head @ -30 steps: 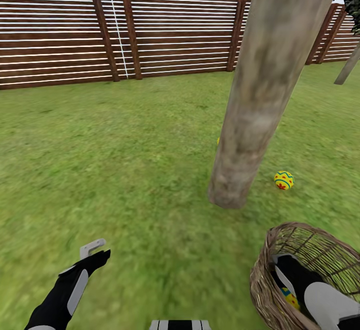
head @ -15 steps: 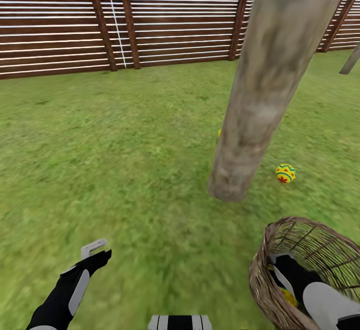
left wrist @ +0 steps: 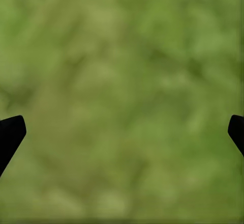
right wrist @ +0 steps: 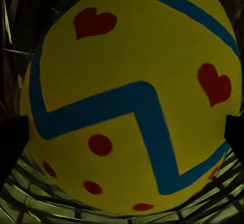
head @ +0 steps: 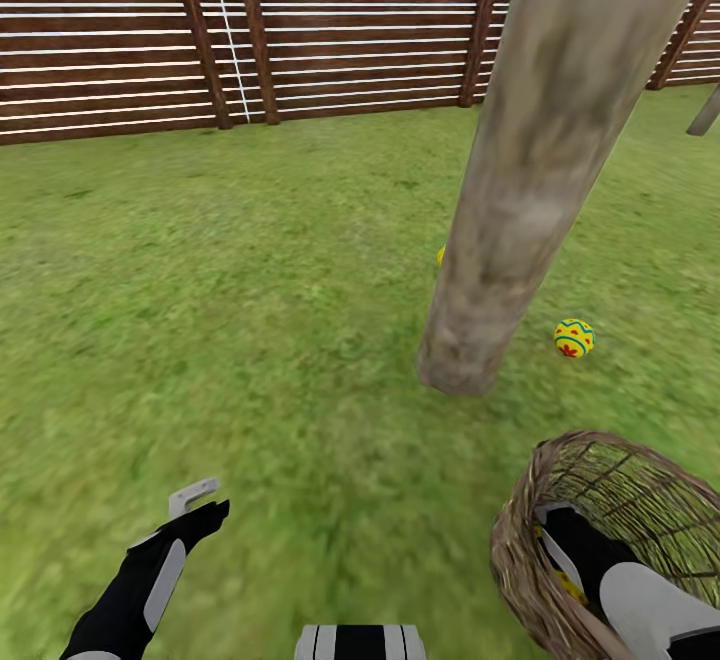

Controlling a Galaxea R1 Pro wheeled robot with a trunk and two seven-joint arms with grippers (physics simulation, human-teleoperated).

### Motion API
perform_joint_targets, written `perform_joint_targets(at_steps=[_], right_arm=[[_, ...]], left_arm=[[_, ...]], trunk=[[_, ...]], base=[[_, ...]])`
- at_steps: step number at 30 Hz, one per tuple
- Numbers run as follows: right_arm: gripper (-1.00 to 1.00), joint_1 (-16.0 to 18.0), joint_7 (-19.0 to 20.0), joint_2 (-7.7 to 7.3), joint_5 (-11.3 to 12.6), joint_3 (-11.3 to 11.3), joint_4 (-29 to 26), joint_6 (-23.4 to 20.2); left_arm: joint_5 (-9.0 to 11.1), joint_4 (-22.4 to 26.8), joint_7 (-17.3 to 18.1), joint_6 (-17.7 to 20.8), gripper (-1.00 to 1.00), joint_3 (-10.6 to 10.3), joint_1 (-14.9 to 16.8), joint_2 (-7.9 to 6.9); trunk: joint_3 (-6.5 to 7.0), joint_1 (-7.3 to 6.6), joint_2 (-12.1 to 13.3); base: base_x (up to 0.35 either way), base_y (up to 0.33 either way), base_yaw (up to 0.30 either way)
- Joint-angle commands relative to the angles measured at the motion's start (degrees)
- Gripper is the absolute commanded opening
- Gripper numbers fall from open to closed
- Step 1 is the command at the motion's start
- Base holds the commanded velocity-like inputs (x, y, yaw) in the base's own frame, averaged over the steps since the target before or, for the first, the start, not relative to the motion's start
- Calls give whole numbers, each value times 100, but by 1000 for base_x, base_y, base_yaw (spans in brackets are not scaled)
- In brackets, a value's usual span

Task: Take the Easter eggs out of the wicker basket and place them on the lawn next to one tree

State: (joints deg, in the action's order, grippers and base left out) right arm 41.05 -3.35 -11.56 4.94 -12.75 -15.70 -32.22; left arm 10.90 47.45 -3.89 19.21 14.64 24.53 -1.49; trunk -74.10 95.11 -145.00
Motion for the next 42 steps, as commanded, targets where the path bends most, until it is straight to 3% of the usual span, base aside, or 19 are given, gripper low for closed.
perform_joint_targets(at_steps=[1, 31, 36, 42], right_arm=[[-100, 0, -34, -4, 63, -37, -12, -27], [-100, 0, -37, -13, 65, -36, 32, -35], [-100, 0, -26, -152, 52, -34, 162, 4], [-100, 0, -43, -154, 69, -31, 353, -56]], left_arm=[[61, 10, -33, 31, 100, -5, 0, -1], [61, 10, -25, 31, 100, -5, 0, -1], [85, 58, -35, -35, 100, -41, -9, -78], [96, 167, -42, -176, 100, -5, -10, -71]], trunk=[[-6, -1, -2], [-9, -1, -2], [-8, -2, -1], [36, -7, 2]], base=[[0, 0, 0], [0, 0, 0], [0, 0, 0], [0, 0, 0]])
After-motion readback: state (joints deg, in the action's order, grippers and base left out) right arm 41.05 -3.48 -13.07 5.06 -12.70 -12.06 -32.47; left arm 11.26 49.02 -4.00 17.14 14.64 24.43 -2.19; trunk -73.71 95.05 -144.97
